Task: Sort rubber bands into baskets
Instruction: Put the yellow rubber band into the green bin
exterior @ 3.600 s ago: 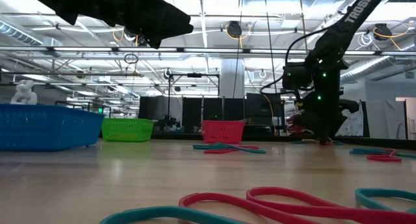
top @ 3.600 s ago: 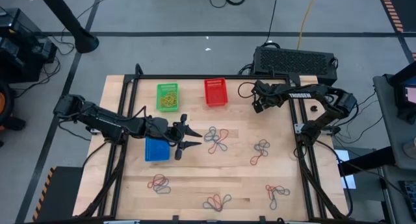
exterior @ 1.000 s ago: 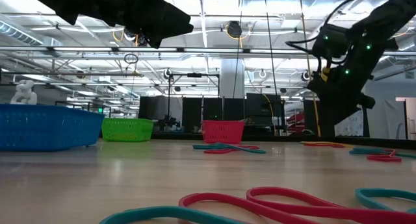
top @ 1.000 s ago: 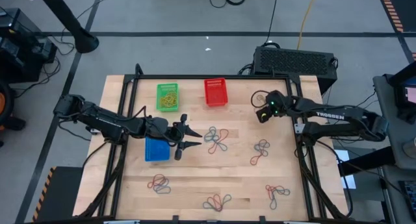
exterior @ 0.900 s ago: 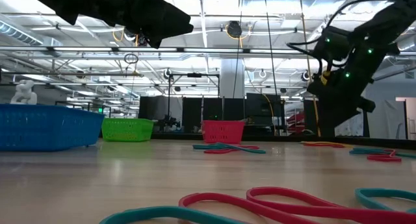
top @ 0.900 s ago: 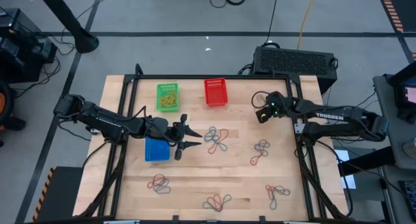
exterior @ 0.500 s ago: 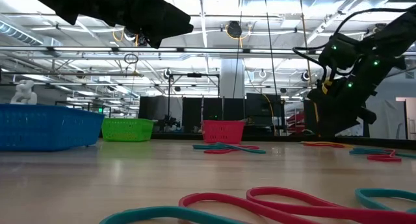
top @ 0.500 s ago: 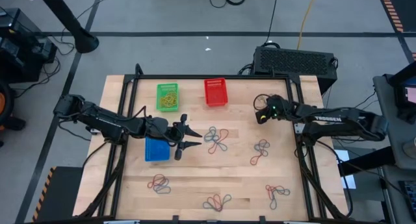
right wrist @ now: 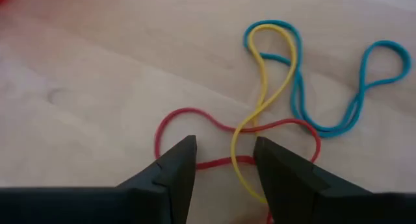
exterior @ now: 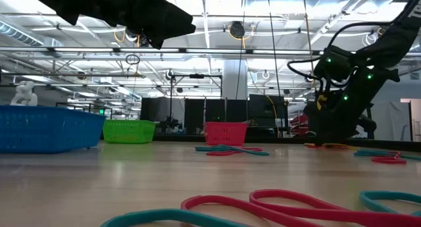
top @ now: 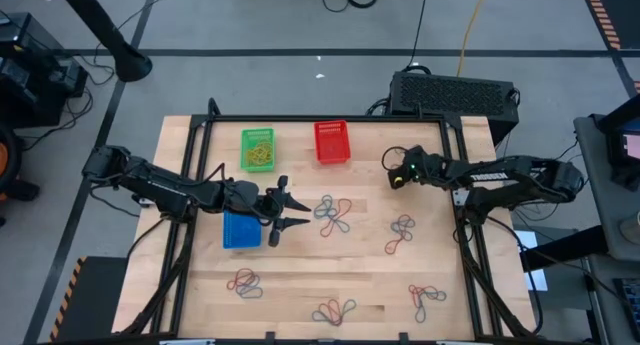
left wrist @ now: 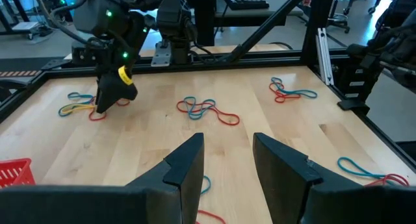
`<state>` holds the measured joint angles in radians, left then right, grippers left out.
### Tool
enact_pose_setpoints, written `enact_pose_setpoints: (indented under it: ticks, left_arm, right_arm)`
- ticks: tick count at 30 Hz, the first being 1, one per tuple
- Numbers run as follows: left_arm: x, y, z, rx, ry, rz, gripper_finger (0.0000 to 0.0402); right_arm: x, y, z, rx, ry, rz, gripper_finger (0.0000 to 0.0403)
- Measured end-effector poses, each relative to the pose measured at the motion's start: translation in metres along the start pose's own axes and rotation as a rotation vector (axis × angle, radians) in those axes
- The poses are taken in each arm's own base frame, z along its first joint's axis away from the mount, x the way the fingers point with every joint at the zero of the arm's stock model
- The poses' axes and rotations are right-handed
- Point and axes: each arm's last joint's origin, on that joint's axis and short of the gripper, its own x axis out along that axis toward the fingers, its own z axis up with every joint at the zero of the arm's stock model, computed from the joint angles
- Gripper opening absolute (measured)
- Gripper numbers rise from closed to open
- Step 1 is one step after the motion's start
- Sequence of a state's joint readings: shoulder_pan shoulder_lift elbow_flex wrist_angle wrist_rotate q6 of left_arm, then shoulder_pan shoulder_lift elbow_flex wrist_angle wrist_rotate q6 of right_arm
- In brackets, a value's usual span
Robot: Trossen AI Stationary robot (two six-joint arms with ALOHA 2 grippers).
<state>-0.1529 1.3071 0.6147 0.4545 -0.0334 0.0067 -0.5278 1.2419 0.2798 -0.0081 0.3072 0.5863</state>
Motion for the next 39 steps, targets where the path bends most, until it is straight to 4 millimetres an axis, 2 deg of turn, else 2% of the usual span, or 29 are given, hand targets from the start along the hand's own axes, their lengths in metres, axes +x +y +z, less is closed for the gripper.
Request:
enact_pose_setpoints:
  ticks: [6, 13, 19, 24, 32, 39]
  left_arm:
    - [0.000, 0.000, 0.000, 0.000, 0.001, 0.000, 0.0141]
    - [0.000, 0.000, 0.000, 0.000, 0.002, 0.000, 0.0141]
    - [0.000, 0.000, 0.000, 0.000, 0.002, 0.000, 0.0141]
    - [0.000, 0.000, 0.000, 0.000, 0.004, 0.000, 0.0141]
    - [0.000, 0.000, -0.002, 0.001, 0.018, 0.000, 0.0141]
    - [0.000, 0.000, -0.002, 0.001, 0.018, 0.000, 0.0141]
  right_arm:
    - [0.001, 0.001, 0.001, -0.009, -0.023, -0.001, 0.0114]
    - [0.000, 0.000, 0.003, -0.026, -0.048, -0.007, 0.0015]
    - [-0.013, 0.005, 0.016, -0.033, -0.068, 0.049, 0.0003]
    - [-0.041, 0.016, 0.042, -0.091, -0.070, 0.105, 0.0001]
    - [-0.103, 0.028, 0.090, -0.175, -0.148, 0.099, 0.0001]
    - [-0.152, 0.032, 0.114, -0.191, -0.231, 0.154, 0.0000]
